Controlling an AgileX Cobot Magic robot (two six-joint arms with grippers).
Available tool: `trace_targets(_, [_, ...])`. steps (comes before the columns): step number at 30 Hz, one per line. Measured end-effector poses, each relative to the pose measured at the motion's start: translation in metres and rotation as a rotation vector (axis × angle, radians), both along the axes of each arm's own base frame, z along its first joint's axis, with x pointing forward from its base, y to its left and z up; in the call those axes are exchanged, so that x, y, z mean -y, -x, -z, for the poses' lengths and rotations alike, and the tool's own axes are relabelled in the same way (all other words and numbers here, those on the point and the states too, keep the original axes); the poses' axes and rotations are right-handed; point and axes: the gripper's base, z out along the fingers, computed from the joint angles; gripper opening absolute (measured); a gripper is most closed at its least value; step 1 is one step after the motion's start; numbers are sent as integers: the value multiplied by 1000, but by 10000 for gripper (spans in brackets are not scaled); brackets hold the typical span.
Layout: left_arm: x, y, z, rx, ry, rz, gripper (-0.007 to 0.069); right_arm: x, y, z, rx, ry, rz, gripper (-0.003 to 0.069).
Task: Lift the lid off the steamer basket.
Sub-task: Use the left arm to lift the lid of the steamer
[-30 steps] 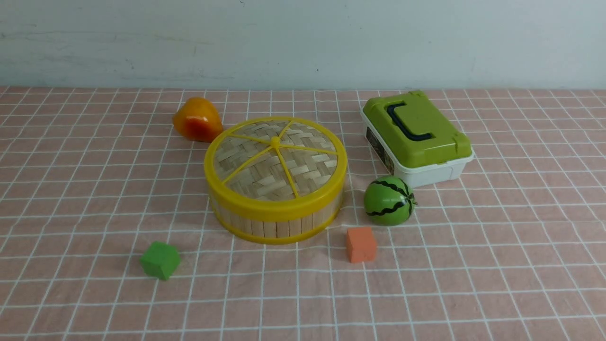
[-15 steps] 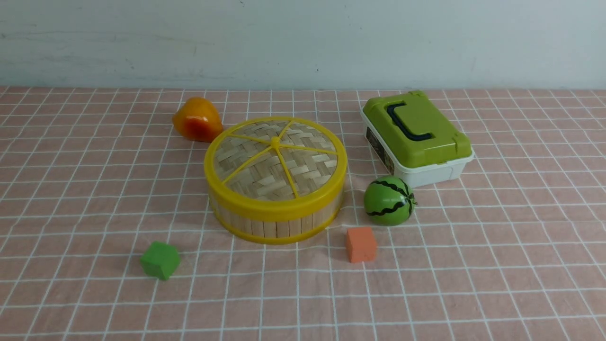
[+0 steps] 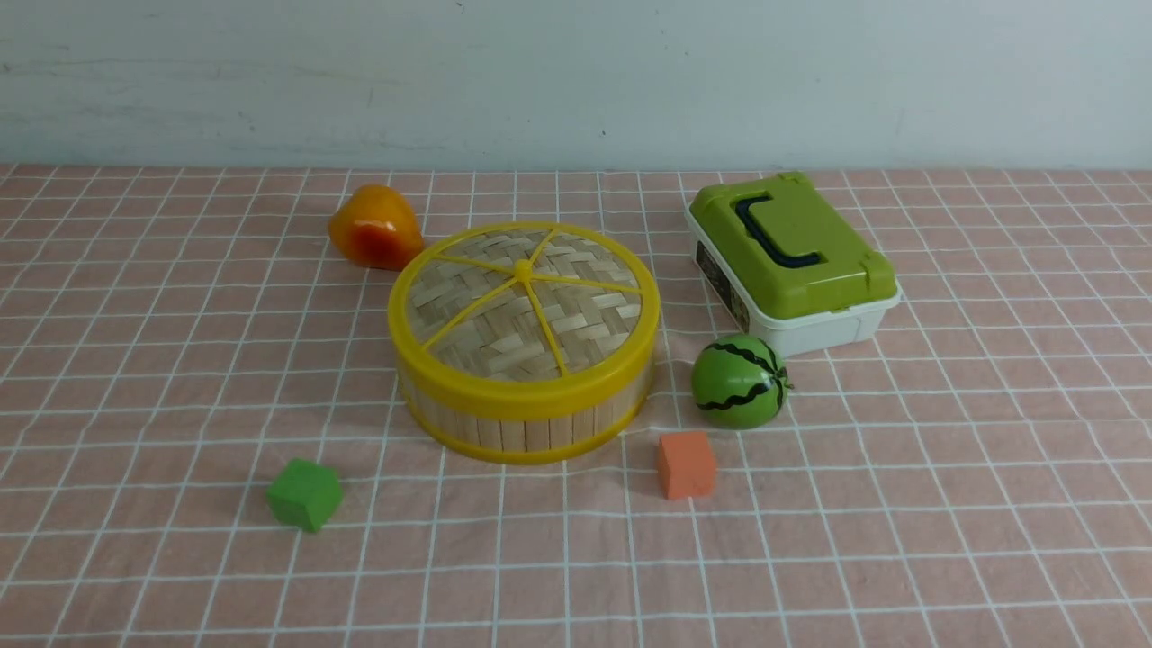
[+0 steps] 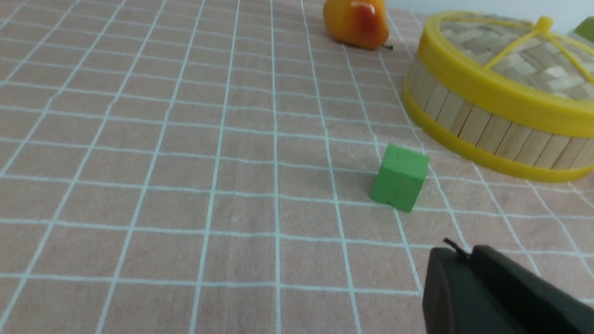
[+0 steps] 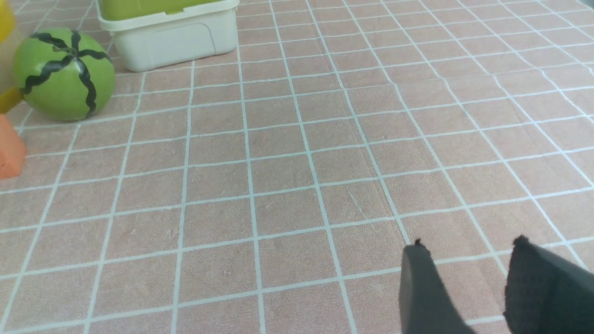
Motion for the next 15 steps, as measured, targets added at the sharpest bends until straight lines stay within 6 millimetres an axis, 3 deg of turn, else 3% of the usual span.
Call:
trace_targets(4, [0,-2,-17,185,13,-5,48,0,0,0,0,0,0,241])
trace_targets(7, [-1,2,-44,488,34,-13,51,0,0,0,0,0,0,241])
trace_targets(9, [-2,5,-51,568,40,-16,52,0,0,0,0,0,0,241])
trace_targets(15, [-5,25,-81,970,94,-27,58,0,0,0,0,0,0,241])
